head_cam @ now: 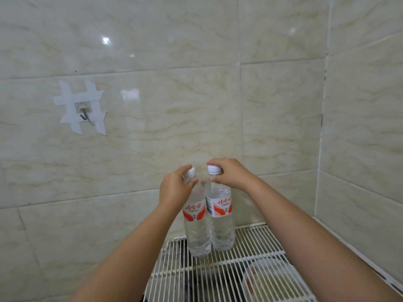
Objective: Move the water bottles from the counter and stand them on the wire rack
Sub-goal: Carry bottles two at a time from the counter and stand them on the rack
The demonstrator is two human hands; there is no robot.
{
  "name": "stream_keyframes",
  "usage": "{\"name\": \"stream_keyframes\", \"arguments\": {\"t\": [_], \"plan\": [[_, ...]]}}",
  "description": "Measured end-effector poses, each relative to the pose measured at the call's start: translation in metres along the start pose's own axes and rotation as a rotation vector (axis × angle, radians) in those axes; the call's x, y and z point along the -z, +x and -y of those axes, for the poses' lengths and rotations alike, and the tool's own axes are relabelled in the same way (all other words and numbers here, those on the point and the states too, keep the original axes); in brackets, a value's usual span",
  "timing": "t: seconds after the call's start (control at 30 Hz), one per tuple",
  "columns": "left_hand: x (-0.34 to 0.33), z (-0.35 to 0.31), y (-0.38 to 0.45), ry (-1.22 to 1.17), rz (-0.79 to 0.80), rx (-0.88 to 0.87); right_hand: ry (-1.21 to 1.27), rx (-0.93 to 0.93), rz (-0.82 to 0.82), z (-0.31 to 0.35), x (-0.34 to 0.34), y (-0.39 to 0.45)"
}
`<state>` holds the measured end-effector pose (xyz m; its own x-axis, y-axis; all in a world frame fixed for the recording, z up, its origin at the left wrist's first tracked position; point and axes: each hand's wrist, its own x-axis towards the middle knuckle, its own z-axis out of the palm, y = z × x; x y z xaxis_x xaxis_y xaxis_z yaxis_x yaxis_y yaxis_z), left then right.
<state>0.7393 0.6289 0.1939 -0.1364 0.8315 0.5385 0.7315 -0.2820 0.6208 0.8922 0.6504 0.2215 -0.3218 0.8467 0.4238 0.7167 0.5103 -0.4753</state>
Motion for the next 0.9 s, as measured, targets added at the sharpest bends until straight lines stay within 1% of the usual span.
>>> {"name": "stream_keyframes", "arguments": {"t": [0.13, 0.27, 0.3, 0.37, 0.4, 0.47, 0.53, 0.57, 0.6, 0.67, 0.73, 0.8, 0.9], "plan": [[-0.001, 0.004, -0.004, 0.072, 0.048, -0.067, -0.023, -0.019, -0.007, -0.002, -0.006, -0.002], [-0.001, 0.004, -0.01, 0.106, 0.096, -0.102, -0.102, -0.043, 0.01, -0.004, -0.015, -0.013], [0.002, 0.003, -0.012, 0.108, 0.091, -0.1, -0.144, -0.039, -0.003, -0.005, -0.017, -0.016], [0.01, 0.004, -0.016, 0.159, 0.068, -0.104, -0.307, -0.012, -0.05, -0.005, -0.017, -0.02], [0.016, 0.005, -0.019, 0.215, 0.053, -0.106, -0.39, 0.022, -0.079, -0.001, -0.017, -0.023], [0.03, 0.013, -0.026, 0.363, 0.024, -0.095, -0.449, 0.153, -0.166, 0.014, -0.017, -0.028], [0.05, 0.026, -0.037, 0.516, 0.001, -0.083, -0.409, 0.339, -0.341, 0.037, -0.025, -0.03], [0.061, 0.035, -0.044, 0.588, -0.002, -0.077, -0.371, 0.395, -0.396, 0.051, -0.032, -0.032], [0.074, 0.045, -0.052, 0.651, -0.003, -0.064, -0.334, 0.438, -0.417, 0.066, -0.04, -0.034], [0.104, 0.067, -0.074, 0.746, -0.003, 0.003, -0.272, 0.471, -0.36, 0.096, -0.063, -0.036], [0.135, 0.09, -0.1, 0.809, -0.007, 0.102, -0.217, 0.461, -0.289, 0.126, -0.09, -0.039], [0.167, 0.114, -0.129, 0.862, -0.003, 0.205, -0.235, 0.468, -0.179, 0.156, -0.118, -0.043], [0.218, 0.151, -0.176, 0.933, -0.005, 0.355, -0.24, 0.501, -0.069, 0.21, -0.163, -0.056]]}}
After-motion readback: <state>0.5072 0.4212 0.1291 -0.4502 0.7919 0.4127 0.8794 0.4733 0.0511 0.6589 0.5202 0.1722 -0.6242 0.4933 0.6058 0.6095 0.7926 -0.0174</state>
